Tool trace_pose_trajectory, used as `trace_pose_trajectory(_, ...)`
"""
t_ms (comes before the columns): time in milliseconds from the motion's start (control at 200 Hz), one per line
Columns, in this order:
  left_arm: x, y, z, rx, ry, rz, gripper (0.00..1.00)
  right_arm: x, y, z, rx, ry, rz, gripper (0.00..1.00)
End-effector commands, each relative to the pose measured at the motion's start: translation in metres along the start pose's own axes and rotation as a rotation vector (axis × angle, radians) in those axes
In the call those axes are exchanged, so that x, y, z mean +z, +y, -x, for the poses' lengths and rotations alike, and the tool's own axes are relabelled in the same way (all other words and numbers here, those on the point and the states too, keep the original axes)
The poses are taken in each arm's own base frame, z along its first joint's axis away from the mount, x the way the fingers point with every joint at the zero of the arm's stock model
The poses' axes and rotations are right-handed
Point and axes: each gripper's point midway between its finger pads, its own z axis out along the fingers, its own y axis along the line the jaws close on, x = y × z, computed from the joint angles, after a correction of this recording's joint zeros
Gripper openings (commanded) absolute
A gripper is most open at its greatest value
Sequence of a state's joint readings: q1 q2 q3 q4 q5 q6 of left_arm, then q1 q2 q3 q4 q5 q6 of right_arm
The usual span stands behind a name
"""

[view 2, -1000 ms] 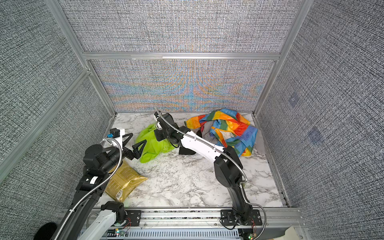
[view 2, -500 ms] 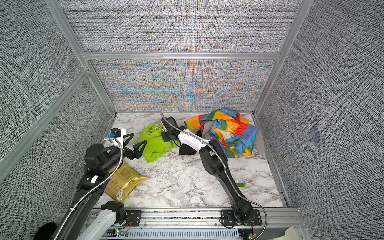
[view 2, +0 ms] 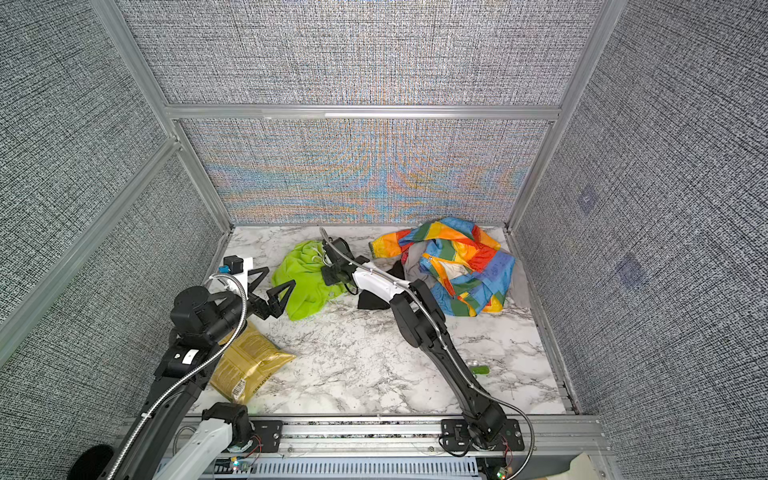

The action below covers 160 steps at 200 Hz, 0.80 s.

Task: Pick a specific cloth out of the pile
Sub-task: 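Open the right gripper to release the drawstrings and rise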

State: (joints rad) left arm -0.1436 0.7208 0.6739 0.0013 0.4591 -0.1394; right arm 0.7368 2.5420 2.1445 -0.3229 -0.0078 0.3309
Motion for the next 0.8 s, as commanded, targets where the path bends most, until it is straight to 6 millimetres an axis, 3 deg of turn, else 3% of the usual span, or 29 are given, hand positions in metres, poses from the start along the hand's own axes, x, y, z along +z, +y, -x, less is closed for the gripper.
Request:
trace_pose_trajectory(0,0.0,-0.002,0.006,0.008,-0.024,-0.013,0.99,-0.02,0.012,0.017,0.001,-0.035,0.031,0.09)
trace_pose_trajectory(235,-0.001,-0.002,0.008,0.011,-0.028,-0.009,0.99,-0.059,0.023,0.051,-0.02,-0.112,0.058,0.3)
trace_pose_trajectory(440,-0.001,-0.002,0.008,0.011,-0.029,-0.008,0.98,-0.106,0.03,0.078,-0.047,-0.196,0.063,0.44)
trace_pose_trajectory(660,-0.001,-0.001,0.007,0.011,-0.026,-0.002,0.99,-0.158,0.034,0.089,-0.08,-0.263,0.079,0.74)
trace_pose_trajectory(796,-0.001,0.001,0.007,0.012,-0.026,0.01,0.99,-0.194,0.03,0.086,-0.101,-0.302,0.073,0.85)
